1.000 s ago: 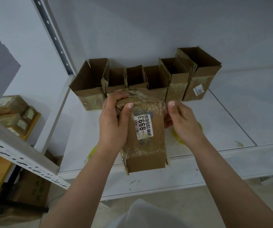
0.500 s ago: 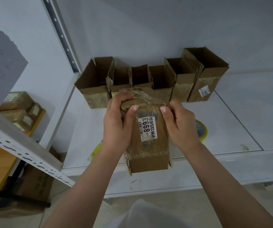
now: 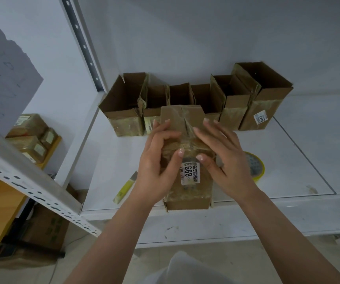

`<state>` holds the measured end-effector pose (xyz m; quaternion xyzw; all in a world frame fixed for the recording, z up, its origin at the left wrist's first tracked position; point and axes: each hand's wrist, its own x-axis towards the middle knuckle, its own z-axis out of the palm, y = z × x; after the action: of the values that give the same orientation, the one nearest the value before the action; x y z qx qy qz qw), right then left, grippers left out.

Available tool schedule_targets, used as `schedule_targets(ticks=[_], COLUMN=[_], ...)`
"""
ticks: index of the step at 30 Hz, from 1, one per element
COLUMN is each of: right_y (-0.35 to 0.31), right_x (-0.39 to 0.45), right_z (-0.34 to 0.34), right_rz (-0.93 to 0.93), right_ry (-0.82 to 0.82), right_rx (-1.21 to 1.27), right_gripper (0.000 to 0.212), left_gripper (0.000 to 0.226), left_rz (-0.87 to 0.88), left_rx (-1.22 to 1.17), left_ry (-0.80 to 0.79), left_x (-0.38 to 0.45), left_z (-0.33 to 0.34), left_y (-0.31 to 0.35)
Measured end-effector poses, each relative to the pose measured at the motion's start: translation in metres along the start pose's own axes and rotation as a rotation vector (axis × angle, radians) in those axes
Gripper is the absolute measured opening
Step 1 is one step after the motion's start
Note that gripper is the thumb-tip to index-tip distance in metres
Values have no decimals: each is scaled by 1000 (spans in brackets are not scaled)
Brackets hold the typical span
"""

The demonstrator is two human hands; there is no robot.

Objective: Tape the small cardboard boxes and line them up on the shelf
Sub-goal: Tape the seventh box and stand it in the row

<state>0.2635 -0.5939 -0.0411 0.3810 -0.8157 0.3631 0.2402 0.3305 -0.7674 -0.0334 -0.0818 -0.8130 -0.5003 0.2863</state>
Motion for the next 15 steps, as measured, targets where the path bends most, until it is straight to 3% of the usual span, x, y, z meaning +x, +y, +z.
schedule_targets(ticks=[3,8,15], right_y=[0,1,-5], right_x=[-2,-9,-16], right_z=[3,8,14], right_rz=[-38,-117,-107], right_ry=[-5,45,68], right_rx=[96,65,59], right_gripper=[48,39,35], left_gripper=[36,31,27], left_rz=[153,240,246], left_rx=[78,188,208], left_ry=[-37,12,6], left_x=[1,-10,-11], left_z=[-4,-1,-5], left_y=[-4,-12,-11])
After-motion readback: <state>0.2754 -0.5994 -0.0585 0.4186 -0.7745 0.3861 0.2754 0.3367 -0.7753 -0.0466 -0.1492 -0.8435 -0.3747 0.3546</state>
